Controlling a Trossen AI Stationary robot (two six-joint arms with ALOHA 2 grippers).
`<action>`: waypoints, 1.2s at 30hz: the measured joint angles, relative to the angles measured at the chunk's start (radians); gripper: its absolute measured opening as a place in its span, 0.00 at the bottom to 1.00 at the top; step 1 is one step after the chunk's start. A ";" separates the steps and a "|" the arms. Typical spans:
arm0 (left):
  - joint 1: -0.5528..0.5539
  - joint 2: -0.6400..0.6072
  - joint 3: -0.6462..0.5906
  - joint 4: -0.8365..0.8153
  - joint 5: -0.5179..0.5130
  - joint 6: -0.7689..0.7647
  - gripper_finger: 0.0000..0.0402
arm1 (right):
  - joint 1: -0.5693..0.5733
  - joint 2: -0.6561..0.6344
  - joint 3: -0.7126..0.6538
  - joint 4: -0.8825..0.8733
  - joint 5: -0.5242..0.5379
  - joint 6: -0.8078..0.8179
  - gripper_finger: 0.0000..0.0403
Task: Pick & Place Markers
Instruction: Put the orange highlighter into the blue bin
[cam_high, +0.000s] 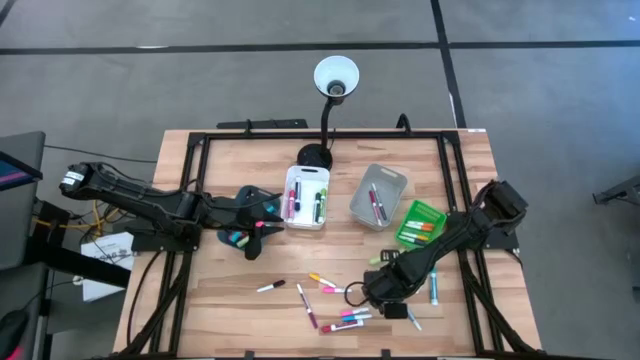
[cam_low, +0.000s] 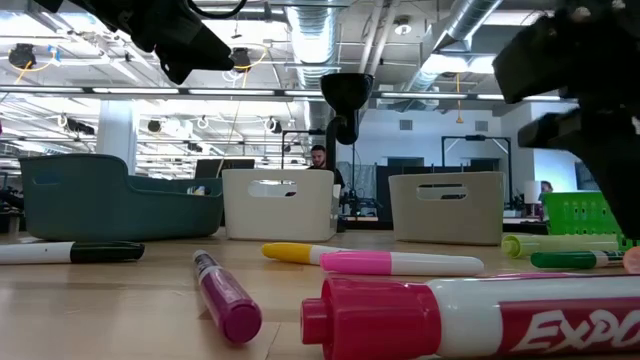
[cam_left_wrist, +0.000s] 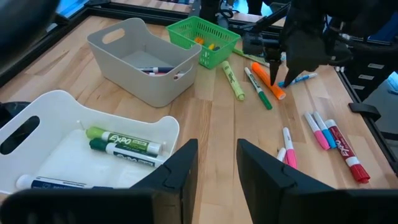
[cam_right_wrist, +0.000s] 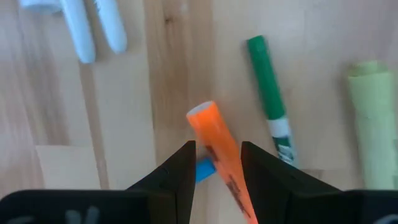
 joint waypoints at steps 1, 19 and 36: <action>0.000 0.000 0.000 0.001 0.000 0.000 0.26 | 0.001 0.009 0.000 0.002 0.000 -0.006 0.29; 0.000 0.000 0.000 0.015 0.001 0.000 0.26 | -0.004 0.074 0.030 0.008 0.013 -0.065 0.14; 0.000 0.000 0.000 0.023 0.001 0.000 0.26 | -0.174 -0.107 0.167 0.530 0.586 -0.323 0.17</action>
